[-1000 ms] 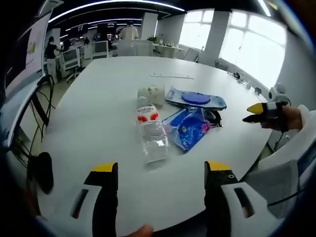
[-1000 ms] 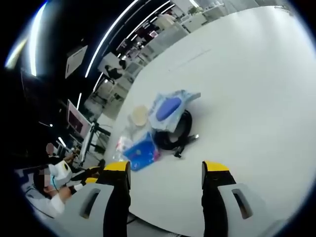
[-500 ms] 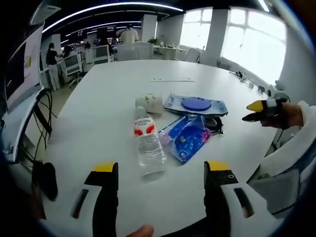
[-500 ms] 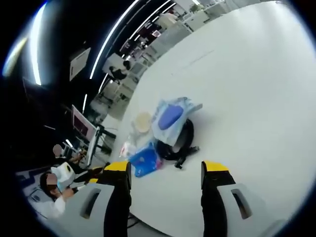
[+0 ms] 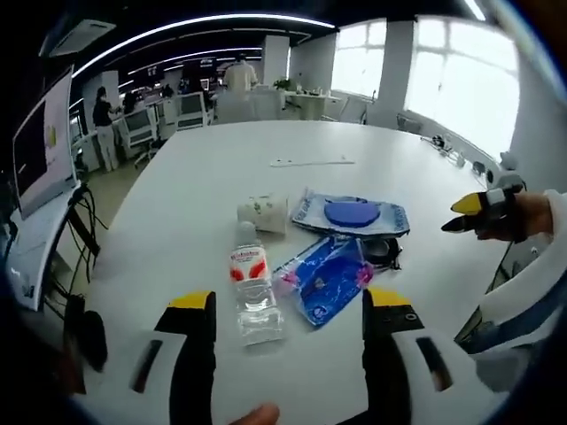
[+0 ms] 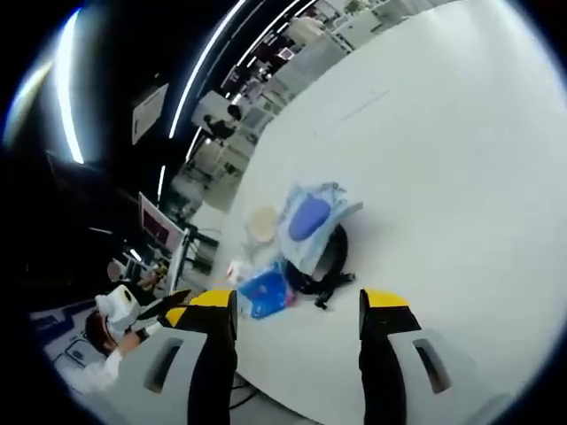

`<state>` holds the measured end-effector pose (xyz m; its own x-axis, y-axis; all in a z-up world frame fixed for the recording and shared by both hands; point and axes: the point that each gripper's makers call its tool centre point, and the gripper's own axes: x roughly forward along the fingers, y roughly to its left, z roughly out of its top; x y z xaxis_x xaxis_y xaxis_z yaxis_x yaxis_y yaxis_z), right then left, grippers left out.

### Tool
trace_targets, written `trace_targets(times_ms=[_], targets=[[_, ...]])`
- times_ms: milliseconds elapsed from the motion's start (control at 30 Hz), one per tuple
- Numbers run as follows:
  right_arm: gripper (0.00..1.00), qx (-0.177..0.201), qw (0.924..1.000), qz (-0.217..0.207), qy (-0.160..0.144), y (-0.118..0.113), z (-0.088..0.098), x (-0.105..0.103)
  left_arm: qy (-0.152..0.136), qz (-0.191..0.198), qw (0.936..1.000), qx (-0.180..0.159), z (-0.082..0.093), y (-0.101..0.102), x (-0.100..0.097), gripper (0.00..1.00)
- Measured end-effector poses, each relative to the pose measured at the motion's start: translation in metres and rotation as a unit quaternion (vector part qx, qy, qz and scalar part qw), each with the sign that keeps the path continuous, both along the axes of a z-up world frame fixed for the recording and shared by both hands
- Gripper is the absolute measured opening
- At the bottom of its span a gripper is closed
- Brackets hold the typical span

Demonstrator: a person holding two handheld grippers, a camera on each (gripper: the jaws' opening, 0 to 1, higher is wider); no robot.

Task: Arrange the tabletop items into an orderly group along one side of the table until the central work area is clear of visible clutter.

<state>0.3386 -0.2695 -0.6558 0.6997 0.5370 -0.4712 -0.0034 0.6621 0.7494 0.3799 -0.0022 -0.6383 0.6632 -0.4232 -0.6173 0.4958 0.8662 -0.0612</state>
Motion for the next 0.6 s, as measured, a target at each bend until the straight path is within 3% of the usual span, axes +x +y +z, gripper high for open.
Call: trace_targets(times_ms=[233,333,433,600], targets=[[0.53,-0.003,0.9998,-0.02,-0.008,0.006,0.009,-0.003,-0.012,-0.04,0.9991,-0.001,0.012,-0.013,0.022,0.64],[0.53,-0.022,0.9993,-0.029,-0.01,0.001,0.01,-0.002,-0.014,-0.056,0.9983,-0.007,0.02,-0.021,0.029,0.63],[0.53,-0.016,0.9986,-0.048,-0.013,-0.005,0.016,0.001,-0.024,-0.075,0.9969,-0.009,0.024,-0.028,0.036,0.63],[0.52,-0.013,0.9985,-0.051,-0.017,-0.004,0.019,0.005,-0.019,-0.087,0.996,0.005,0.022,-0.038,0.046,0.61]])
